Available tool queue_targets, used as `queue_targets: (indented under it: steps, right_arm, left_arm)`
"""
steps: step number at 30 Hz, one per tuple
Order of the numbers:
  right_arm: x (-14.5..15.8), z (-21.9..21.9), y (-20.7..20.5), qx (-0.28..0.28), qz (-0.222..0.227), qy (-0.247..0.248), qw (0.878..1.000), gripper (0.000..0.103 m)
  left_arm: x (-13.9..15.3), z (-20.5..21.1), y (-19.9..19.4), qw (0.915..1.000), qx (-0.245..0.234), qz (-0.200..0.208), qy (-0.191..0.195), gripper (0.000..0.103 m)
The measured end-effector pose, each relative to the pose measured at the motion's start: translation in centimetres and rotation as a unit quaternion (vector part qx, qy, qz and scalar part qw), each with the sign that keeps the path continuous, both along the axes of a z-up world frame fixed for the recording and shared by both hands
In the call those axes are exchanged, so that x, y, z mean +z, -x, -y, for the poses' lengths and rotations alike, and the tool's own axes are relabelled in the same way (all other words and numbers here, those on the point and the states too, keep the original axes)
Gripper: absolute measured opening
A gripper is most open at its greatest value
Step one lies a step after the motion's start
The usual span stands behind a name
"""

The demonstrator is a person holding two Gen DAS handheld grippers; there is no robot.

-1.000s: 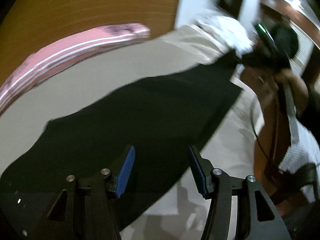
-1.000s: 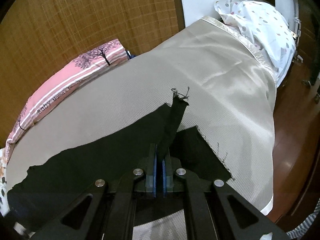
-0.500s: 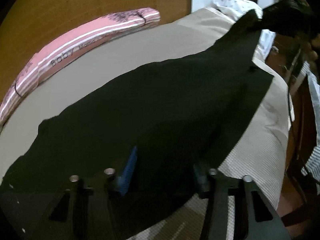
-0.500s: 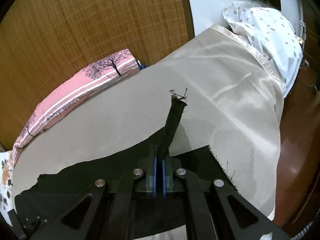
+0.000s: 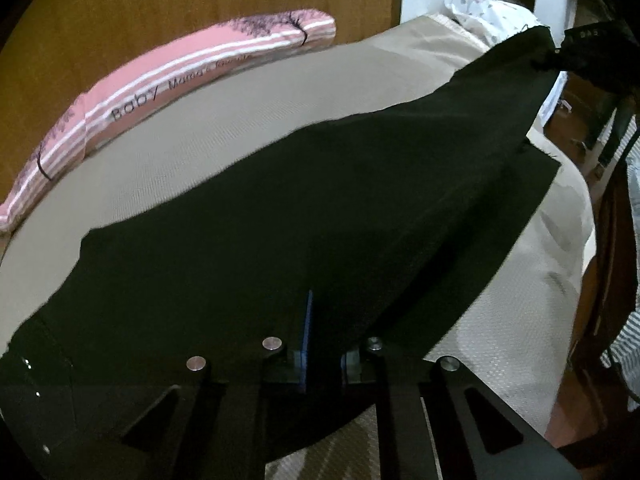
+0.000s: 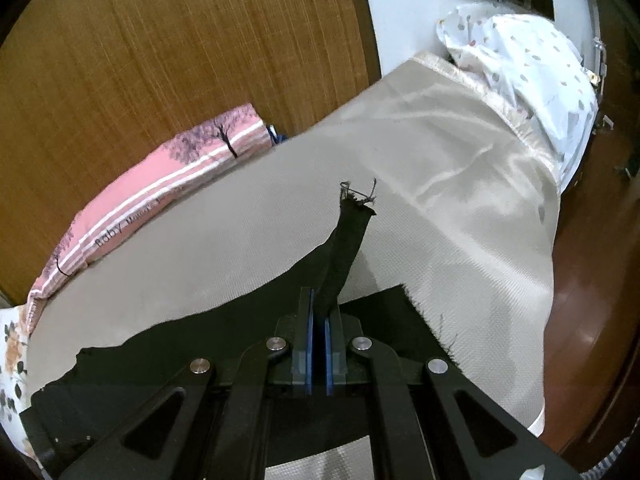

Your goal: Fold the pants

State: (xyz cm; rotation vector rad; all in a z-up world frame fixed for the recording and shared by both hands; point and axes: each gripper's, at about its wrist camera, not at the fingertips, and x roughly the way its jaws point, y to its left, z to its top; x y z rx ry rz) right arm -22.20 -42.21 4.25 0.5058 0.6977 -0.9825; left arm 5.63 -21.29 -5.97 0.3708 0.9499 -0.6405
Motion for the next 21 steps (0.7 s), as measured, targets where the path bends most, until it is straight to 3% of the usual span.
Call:
queue_targets:
  steps: [4, 8, 12, 21]
  right_arm:
    - [0.3, -0.8, 1.4, -0.006, -0.017, 0.022, 1.000, 0.003]
    - [-3.7, 0.3, 3.9, -0.042, -0.031, -0.044, 0.998, 0.003]
    - [-7.0, 0.5, 4.6, -0.058, -0.070, -0.069, 0.994, 0.003]
    - [-7.9, 2.8, 5.7, -0.089, -0.035, -0.105, 0.990, 0.011]
  left_arm:
    - [-0.2, 0.4, 1.0, 0.9997, -0.021, 0.004, -0.013, 0.010]
    - [-1.7, 0.9, 1.4, 0.9987, -0.033, -0.004, -0.038, 0.010]
    - [-1.9, 1.1, 1.3, 0.9981, -0.042, 0.002, -0.046, 0.010]
    - [-2.0, 1.6, 1.8, 0.9969, -0.049, 0.015, -0.060, 0.010]
